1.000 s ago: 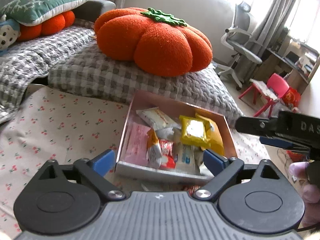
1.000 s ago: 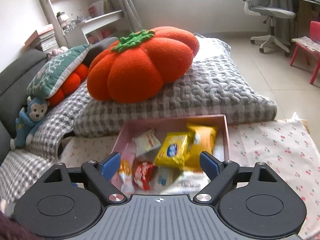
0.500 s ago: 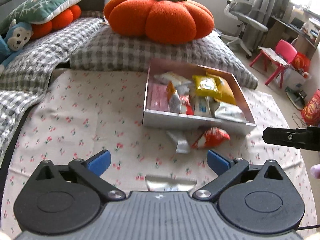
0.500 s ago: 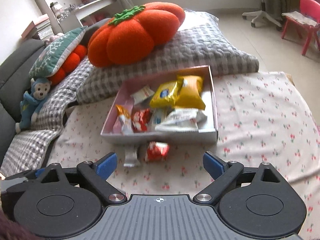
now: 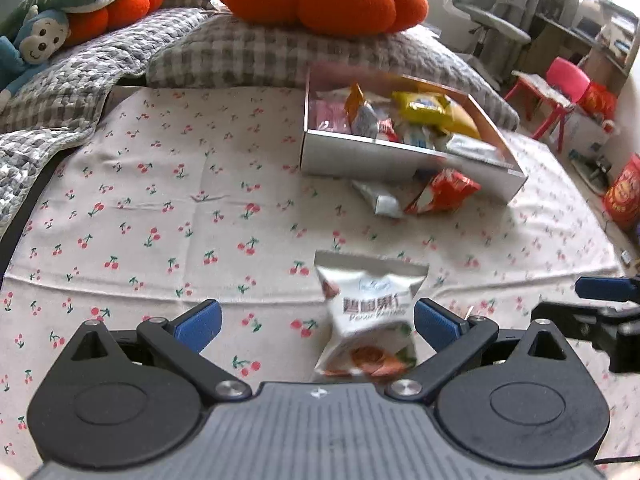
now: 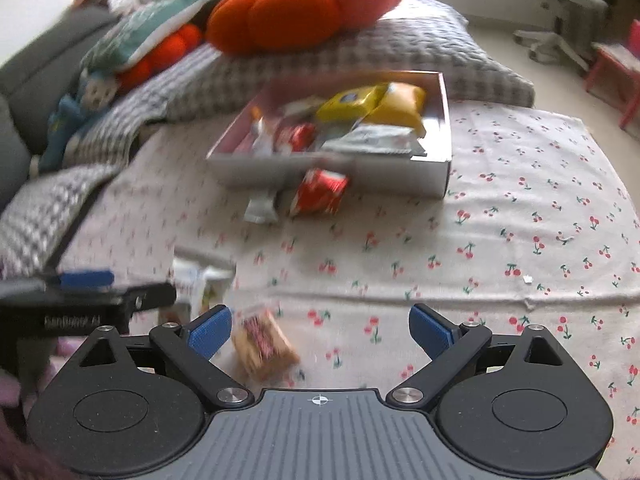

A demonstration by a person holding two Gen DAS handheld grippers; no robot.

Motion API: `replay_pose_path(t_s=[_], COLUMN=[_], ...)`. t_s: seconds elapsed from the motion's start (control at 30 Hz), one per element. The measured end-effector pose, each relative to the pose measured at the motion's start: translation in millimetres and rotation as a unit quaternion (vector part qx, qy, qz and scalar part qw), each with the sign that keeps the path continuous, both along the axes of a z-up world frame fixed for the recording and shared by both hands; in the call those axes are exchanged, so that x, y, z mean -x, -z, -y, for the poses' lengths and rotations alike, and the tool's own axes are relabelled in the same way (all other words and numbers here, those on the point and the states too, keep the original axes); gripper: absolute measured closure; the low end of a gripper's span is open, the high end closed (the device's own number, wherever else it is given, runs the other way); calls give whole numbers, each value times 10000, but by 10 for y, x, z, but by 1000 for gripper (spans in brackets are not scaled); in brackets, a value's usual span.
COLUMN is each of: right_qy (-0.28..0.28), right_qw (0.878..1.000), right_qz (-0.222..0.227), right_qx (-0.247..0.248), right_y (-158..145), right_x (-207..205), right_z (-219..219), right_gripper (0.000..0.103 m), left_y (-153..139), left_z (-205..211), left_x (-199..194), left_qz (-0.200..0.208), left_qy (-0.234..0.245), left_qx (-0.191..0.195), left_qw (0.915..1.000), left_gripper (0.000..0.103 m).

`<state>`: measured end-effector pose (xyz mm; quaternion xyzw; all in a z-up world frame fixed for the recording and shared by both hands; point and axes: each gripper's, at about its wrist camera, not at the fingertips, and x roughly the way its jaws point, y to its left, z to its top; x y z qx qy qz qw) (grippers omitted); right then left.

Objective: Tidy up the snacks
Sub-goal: 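Withdraw both grippers from the box toward the remaining snacks, then grasp the white pecan-kernel bag with the left gripper while the right grasps the small cake packet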

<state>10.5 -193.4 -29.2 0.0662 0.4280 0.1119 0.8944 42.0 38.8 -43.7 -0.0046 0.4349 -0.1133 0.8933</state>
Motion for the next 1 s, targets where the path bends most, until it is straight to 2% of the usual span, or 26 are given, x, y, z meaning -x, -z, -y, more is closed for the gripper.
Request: replay_pose_path(t_s=[0.13,0.57,0.73,0.87,1.0], right_qy=[-269,-510,-742,-921,-966], right_qw=[9992,9963,9933,9903,9900], right_qz=[-25,-236,-299,-295,-277], right_qx=[302,654,835,1003,986], right_y=[95,326,408,452,451], right_x=[85,124,150,158,143], right_z=[-87,-184,-267,-343,-365], right_gripper=[6,6,6,6,6], left_y=[50,207,265,264,252], left_z=[8,112,111,104,124], left_x=[57,95,77,82,97], left_qz=[28,65,-79,-112,-141], left_qy=[126,305,291,301,385], left_qx=[4,248,321,289,316], left_qw=[9999,9992,9990,9991,9987], left_gripper=[0,3,16,21,31])
